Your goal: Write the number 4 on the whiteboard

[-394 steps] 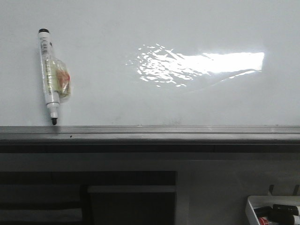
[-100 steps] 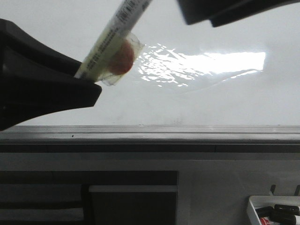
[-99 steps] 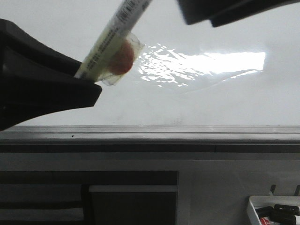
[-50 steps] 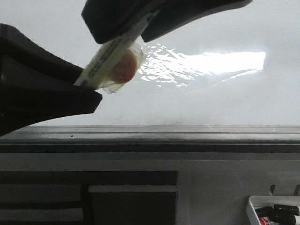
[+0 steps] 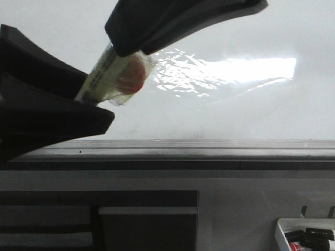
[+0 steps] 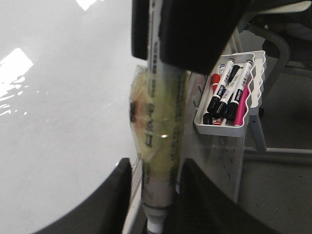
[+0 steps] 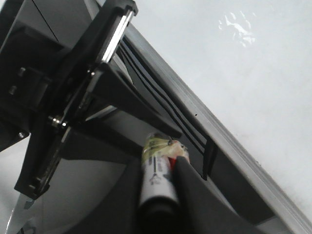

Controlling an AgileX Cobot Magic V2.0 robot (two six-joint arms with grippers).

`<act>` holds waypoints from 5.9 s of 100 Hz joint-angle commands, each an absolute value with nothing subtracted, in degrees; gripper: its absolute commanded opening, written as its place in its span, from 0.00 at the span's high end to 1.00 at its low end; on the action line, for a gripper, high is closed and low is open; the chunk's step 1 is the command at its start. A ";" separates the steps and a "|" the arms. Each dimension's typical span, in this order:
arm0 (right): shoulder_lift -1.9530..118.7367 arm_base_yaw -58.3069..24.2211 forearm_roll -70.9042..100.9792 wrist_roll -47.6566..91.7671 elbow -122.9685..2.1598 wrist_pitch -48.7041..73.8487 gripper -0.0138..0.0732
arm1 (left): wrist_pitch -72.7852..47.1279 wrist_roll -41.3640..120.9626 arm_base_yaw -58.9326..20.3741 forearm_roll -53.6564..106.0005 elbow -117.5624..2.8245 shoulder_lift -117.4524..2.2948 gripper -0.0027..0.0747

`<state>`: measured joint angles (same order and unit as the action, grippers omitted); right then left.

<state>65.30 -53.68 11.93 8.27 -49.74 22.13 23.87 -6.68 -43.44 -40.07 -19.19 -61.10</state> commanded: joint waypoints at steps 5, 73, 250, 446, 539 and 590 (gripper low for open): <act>64.51 -53.17 12.64 8.04 -51.81 17.62 0.91 | 26.98 -7.38 -43.49 -35.67 -20.79 -59.32 0.38; 76.27 -38.69 10.75 6.88 -71.00 23.69 0.91 | 10.67 -7.38 -41.40 -19.48 -20.69 -38.82 0.45; 77.22 -37.16 13.18 6.89 -64.54 31.51 0.91 | 14.02 -7.38 -36.61 -16.81 -20.69 -38.82 0.45; 69.48 -41.44 10.87 10.90 -69.47 32.99 0.28 | 1.69 -7.38 -36.04 24.18 -31.58 -63.85 0.99; 69.48 -41.44 10.87 10.90 -69.47 34.71 0.28 | -5.93 -7.15 -32.43 22.84 -37.67 -69.16 0.41; 47.77 -41.44 7.94 10.90 -48.88 16.99 0.91 | -11.35 0.98 -32.55 19.43 -37.00 -37.74 0.99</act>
